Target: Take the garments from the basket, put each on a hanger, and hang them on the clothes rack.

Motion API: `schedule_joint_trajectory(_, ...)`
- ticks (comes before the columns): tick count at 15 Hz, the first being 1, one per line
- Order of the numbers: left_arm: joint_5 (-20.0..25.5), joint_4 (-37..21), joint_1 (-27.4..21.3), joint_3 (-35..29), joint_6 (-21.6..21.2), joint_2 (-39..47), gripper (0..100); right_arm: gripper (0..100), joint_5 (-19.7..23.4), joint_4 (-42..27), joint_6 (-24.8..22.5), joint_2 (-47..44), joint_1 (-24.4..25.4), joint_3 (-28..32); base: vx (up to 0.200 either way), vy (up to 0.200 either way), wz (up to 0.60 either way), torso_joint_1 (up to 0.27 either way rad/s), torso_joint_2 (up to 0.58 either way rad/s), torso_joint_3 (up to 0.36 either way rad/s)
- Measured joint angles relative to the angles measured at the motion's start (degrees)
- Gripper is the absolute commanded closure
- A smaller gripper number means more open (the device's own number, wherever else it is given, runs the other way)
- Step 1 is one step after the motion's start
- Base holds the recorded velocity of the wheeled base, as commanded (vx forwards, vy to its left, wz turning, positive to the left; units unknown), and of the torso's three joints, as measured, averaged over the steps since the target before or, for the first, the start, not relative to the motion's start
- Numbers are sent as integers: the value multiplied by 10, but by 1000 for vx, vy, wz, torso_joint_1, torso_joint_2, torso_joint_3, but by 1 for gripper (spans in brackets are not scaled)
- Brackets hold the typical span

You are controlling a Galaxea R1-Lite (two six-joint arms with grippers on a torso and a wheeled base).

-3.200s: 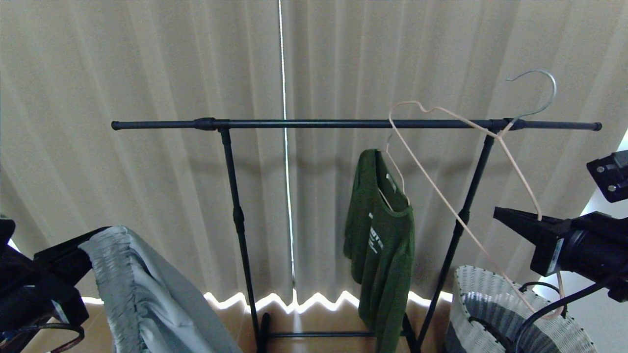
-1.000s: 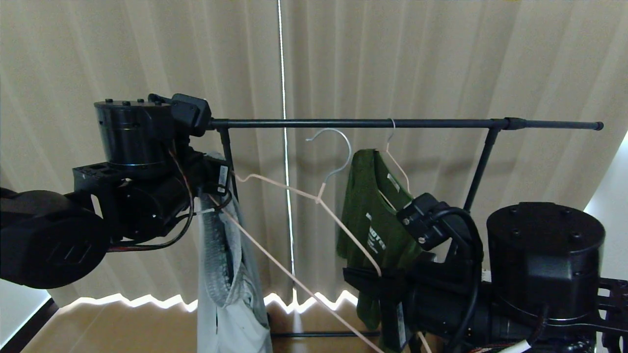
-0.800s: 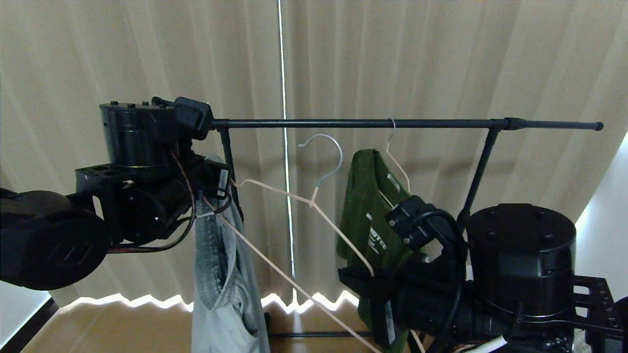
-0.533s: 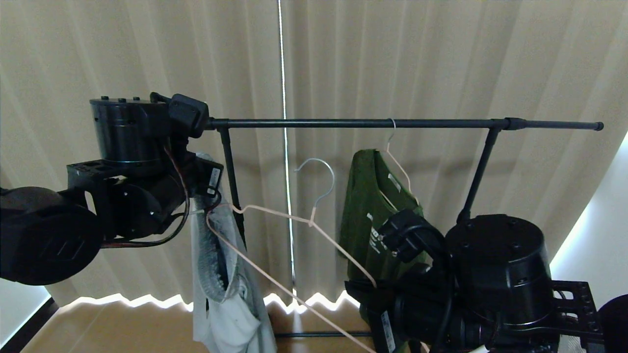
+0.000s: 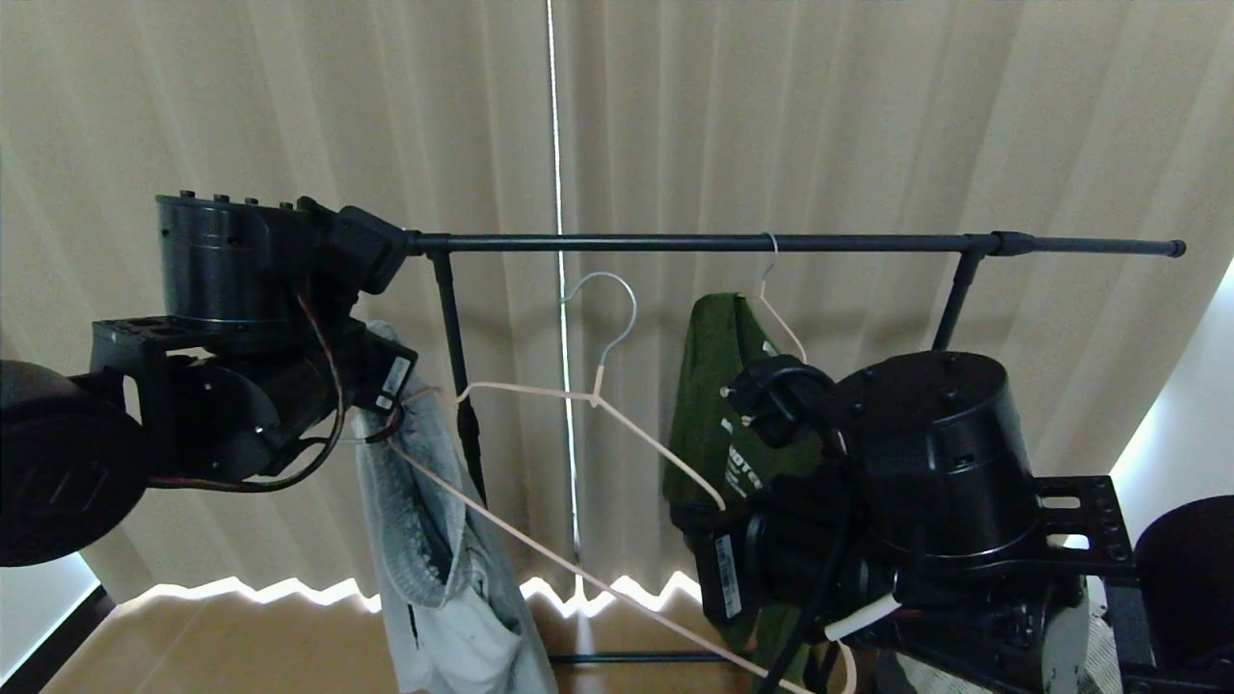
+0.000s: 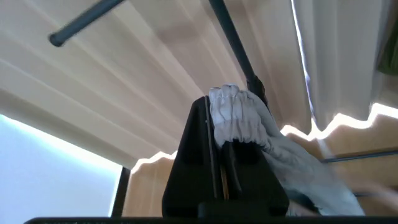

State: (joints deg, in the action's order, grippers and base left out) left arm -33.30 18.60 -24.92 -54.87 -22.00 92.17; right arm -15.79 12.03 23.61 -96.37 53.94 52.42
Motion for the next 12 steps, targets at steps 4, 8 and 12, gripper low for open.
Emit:
schedule_joint_trajectory(4,0,-11,-3,16,-41,-12,100,100,-16,0,2,-27,0,33,0,0,0,0,0,0)
schedule_joint_trajectory(8,0,-11,-15,21,-50,-17,100,100,-25,4,17,-46,0,53,0,0,0,0,0,0)
schedule_joint_trajectory(12,0,-17,-40,21,-32,-29,100,100,-30,21,19,-57,1,60,0,0,0,0,0,0)
